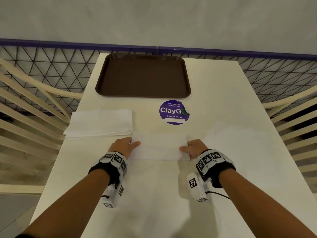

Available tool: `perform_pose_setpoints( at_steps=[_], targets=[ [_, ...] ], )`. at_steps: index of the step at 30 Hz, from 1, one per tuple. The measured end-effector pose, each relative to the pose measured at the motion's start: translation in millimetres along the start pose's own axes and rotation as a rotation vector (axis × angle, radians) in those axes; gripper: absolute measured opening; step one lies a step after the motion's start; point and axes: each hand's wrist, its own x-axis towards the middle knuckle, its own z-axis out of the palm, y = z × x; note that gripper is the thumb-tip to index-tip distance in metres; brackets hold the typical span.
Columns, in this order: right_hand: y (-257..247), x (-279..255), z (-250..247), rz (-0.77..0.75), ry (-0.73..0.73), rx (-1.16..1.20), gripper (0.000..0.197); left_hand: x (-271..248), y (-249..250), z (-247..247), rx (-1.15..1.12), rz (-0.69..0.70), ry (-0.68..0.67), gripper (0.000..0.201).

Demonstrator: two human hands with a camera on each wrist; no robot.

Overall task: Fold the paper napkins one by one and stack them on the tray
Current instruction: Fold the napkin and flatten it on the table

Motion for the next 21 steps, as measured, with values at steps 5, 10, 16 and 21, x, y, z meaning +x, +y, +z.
perform_pose_setpoints(
  at_steps=[5,10,16,21],
  targets=[
    [-3,2,0,0.030,0.024,-0.002,0.039,6,2,3,0.088,-0.027,-0.002,0.048],
    [-3,4,-1,0.043,0.019,-0.009,0.046,8,8,3,0.161,-0.062,0.004,0.052],
    [-4,4,0,0.051,0.027,-0.021,0.041,-2,23,2,0.116,-0.083,0.109,0.042],
    [-6,1,-1,0.022,0.016,-0.122,0.035,-14,39,11,0.450,0.157,0.344,0.046]
  ],
)
